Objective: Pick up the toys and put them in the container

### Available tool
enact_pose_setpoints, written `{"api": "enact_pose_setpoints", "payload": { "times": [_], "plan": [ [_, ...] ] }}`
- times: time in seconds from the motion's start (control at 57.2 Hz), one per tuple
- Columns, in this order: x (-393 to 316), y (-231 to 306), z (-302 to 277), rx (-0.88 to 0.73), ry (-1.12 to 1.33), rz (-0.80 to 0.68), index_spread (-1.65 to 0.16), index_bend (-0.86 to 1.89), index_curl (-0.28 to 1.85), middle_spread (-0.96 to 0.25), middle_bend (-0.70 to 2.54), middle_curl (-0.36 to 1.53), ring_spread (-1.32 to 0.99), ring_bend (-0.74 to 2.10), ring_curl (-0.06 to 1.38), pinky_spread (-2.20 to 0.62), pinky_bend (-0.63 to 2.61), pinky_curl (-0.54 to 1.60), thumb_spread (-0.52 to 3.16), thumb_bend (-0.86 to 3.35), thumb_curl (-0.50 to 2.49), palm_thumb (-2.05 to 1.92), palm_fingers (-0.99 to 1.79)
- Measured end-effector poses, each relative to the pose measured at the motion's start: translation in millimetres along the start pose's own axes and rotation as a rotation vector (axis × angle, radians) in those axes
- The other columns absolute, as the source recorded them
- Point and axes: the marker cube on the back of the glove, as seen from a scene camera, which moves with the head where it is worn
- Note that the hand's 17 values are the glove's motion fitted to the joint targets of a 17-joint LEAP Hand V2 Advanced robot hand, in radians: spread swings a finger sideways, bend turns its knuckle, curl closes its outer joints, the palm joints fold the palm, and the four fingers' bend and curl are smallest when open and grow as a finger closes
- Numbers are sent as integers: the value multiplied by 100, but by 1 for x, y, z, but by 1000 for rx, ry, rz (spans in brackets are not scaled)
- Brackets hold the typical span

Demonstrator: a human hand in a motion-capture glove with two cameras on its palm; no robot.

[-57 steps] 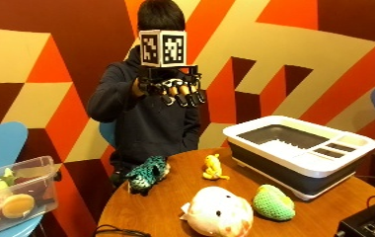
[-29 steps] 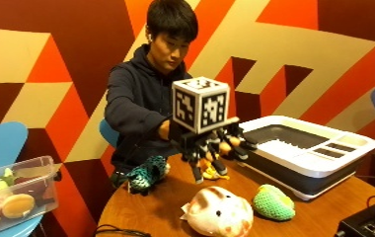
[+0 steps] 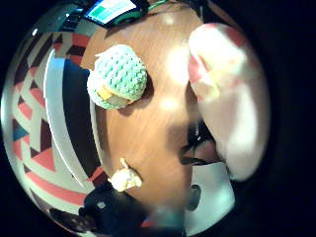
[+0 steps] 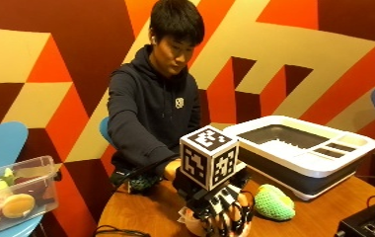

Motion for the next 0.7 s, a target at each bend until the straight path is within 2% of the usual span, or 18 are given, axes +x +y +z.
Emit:
{"api": "enact_pose_setpoints", "payload": {
  "times": [0.07,0.122,0.262,0.402,0.7],
  "plan": [
    [-1,-3,-1,35,-5,-18,-30,16,14,-11,37,26,-26,85,39,-24,106,36,112,28,50,74,66],
    [-2,-3,-3,48,-16,-28,-30,19,15,-15,48,30,-32,96,43,-30,102,36,93,27,55,79,88],
    [-8,7,-16,43,-69,-30,-33,28,19,-23,65,39,-37,103,48,-36,96,37,61,25,64,85,108],
    [-24,37,-60,98,-127,-73,-37,41,25,-27,79,49,-39,109,54,-37,100,42,37,23,70,83,110],
    [-100,108,-179,253,-143,-233,-48,66,40,-37,99,71,-43,126,67,-38,114,52,10,23,81,80,96]
  ]
}}
